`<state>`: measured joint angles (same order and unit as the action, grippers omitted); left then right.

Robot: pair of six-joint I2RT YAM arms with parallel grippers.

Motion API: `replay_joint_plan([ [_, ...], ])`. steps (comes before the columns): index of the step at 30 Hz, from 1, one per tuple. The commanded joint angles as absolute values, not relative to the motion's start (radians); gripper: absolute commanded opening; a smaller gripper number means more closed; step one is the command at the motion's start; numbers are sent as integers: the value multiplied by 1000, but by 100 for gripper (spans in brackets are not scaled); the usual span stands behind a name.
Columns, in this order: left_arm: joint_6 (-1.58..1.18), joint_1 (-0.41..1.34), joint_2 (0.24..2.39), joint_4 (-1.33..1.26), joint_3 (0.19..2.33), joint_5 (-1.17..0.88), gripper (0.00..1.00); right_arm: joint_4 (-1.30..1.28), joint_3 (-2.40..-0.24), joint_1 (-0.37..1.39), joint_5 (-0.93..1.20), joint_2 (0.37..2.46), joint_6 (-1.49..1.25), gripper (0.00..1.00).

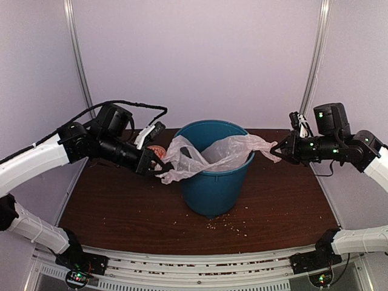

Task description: Put the trash bags into the trash bin

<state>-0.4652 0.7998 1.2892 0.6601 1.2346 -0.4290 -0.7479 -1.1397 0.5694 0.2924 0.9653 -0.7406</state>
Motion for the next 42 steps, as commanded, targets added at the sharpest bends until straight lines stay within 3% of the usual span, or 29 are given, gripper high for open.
replay_joint_plan([
  [1, -430, 805, 1315, 646, 1219, -345, 0, -696, -1100, 565, 311, 967, -733, 0],
  [7, -444, 804, 1321, 622, 1197, -199, 0, -646, -1051, 564, 366, 968, -726, 0],
  [18, -442, 802, 1382, 509, 1192, 64, 0, -481, -1015, 565, 749, 891, -811, 0],
  [23, -443, 801, 1399, 463, 1197, 111, 0, -271, -950, 539, 729, 858, -944, 0],
  [30, -448, 801, 1366, 467, 1173, 166, 0, -368, -891, 380, 689, 852, -908, 0],
  [42, -507, 828, 1334, 358, 1071, 31, 0, -496, -745, 370, 676, 852, -857, 0],
])
